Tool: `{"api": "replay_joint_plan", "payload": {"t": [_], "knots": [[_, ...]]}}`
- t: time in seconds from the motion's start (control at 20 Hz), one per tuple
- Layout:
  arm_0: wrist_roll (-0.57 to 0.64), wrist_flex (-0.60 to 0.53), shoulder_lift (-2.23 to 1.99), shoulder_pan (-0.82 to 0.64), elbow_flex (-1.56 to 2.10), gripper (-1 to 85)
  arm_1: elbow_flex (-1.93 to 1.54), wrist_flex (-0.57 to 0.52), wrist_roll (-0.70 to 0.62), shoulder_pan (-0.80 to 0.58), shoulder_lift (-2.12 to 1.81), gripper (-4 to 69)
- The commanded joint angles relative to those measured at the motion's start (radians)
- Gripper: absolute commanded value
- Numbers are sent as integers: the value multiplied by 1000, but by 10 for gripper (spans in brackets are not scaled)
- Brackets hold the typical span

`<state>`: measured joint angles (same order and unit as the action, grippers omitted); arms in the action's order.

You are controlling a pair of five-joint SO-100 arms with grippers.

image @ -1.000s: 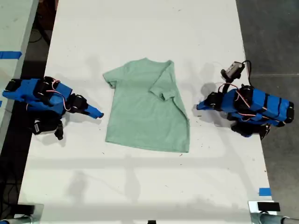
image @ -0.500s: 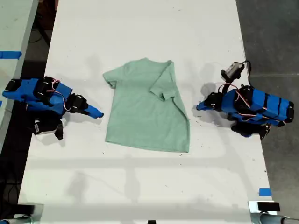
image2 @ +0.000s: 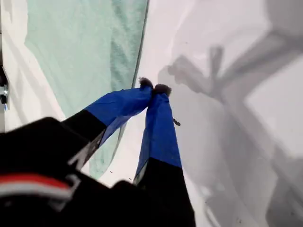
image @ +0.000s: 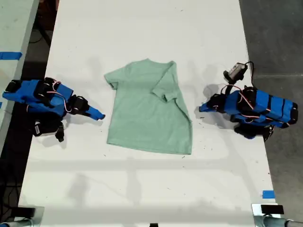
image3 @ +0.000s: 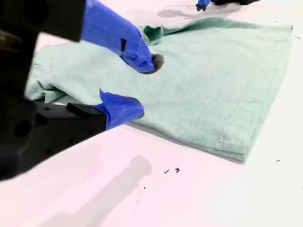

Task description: Fold t shirt

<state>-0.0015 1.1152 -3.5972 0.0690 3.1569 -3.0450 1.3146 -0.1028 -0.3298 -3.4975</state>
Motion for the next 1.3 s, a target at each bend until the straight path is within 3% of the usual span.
{"api": "replay_joint_plan", "payload": {"t": [0.0,1.25], "knots": [[5,-20,-6,-6,-3,116,-51,2,15,0,-12,15],[-21,-18,-6,-17,0,116,-49,6,21,17,-12,15]]}}
